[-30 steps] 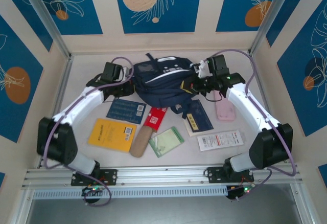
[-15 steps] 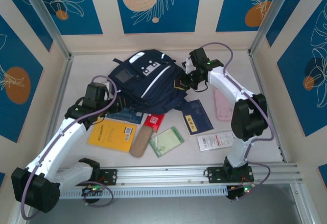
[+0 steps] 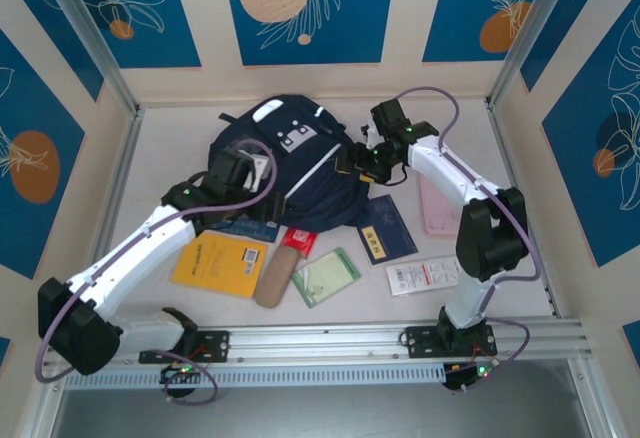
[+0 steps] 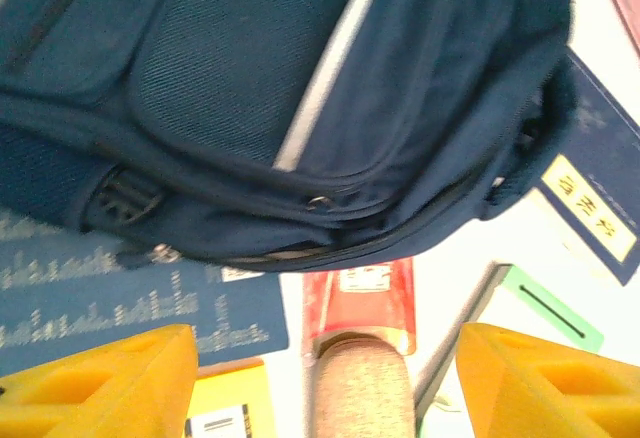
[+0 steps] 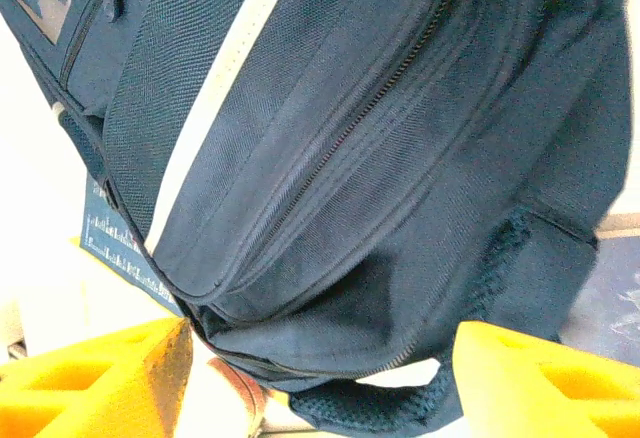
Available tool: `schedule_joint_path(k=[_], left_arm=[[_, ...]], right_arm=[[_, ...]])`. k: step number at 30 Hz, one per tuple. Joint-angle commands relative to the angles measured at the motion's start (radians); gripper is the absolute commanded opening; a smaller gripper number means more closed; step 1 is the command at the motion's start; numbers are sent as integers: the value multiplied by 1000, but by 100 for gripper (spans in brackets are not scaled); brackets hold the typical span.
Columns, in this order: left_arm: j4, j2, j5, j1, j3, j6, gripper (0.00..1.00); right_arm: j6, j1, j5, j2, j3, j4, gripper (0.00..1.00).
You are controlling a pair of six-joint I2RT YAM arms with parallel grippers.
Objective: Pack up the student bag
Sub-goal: Place the student bag at the top-center of the table, then rotate the book at the bottom-center of the table.
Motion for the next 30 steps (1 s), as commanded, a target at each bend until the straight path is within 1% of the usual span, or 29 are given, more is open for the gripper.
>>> schedule_joint_path(k=[1,3,5,9,12,14,17,18,20,22,26,30], left_arm=[[-5,41,28,-27,35,-1,68],[27,55,69,-37,12,-26,68],[33,68,78,-52,-5,-29,68],[59,80,93,-84,-66,-56,68],[59,103,64,-135,-93,-62,68],[57,114,65,-171,-106,-78,68],[79,114,129,-222,-153,-113,59],[85,117,161,-240,-173,-124,55],[97,120,208,-278,-213,-132,49],[109,117,212,-327,-255,-139,41],[145,118,208,-400,-313,-164,30],[174,143,204,-436,-350,-185,26]], right_arm=[[5,-1,58,-109,-83,14,72],[9,5,50,-164,-159,29,73],[34,15,33,-226,-251,53,73],[128,38,-56,-347,-460,149,73],[140,75,-54,-386,-559,177,73],[123,99,-75,-377,-611,206,73],[95,123,-134,-334,-660,241,73],[90,134,-148,-321,-672,253,73],[82,152,-152,-298,-684,272,73],[78,160,-150,-284,-695,288,73],[59,155,-123,-265,-706,301,73],[45,157,-126,-223,-694,291,73]])
